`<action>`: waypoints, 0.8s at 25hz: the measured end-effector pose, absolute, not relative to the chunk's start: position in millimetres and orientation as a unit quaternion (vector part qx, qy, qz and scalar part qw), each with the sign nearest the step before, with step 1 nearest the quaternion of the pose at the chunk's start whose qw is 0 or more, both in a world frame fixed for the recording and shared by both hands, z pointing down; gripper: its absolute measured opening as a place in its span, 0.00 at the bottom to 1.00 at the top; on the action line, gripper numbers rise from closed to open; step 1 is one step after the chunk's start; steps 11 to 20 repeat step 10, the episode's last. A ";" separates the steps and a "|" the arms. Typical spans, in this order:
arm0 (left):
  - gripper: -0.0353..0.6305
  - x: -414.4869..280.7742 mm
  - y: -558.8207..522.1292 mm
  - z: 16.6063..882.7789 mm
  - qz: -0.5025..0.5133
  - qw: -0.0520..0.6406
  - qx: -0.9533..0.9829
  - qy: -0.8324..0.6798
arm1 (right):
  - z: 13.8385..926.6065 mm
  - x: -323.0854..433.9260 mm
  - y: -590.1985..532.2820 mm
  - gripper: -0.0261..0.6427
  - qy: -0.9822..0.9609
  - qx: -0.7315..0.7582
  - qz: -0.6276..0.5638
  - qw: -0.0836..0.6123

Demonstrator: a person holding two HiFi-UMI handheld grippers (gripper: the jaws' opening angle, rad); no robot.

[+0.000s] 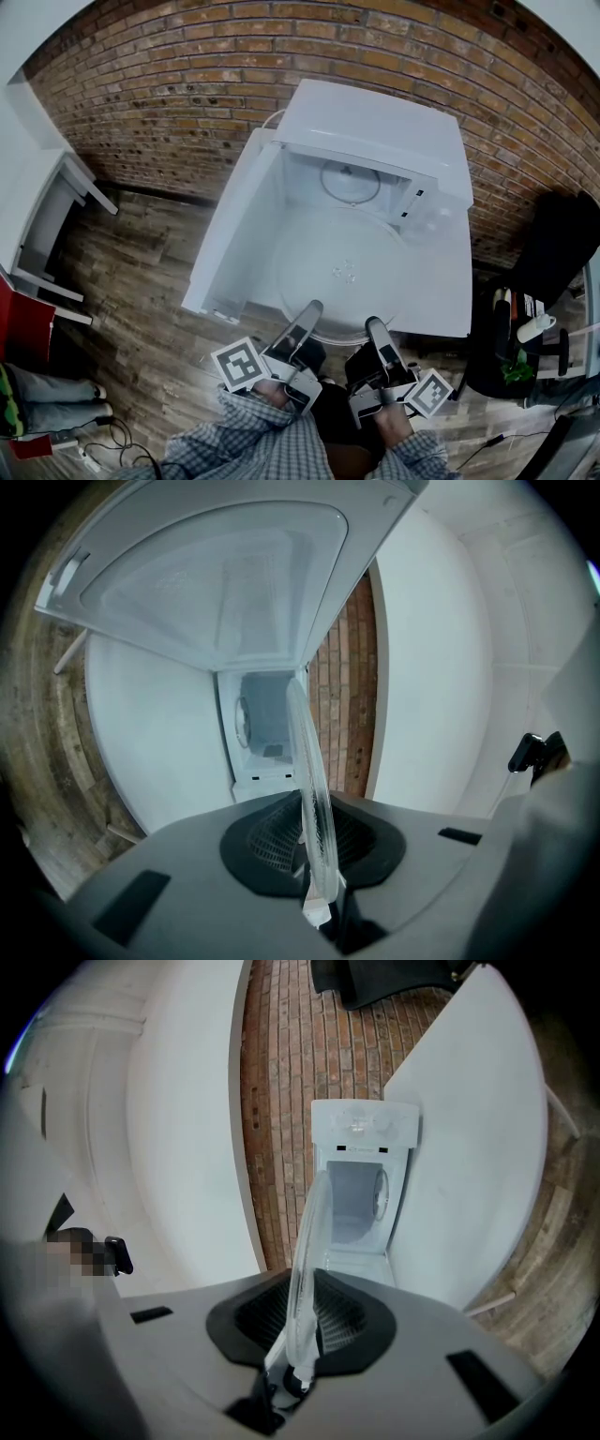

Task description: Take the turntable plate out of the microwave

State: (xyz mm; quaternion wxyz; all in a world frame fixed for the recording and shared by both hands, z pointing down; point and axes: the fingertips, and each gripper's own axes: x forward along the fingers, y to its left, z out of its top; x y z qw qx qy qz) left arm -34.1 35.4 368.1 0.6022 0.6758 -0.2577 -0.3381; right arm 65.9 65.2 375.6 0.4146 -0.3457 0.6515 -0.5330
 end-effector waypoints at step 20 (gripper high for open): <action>0.12 -29.2 31.6 367.0 -0.340 0.603 0.674 -0.258 | 377.4 71.2 62.0 0.13 0.652 -0.342 -0.535 0.414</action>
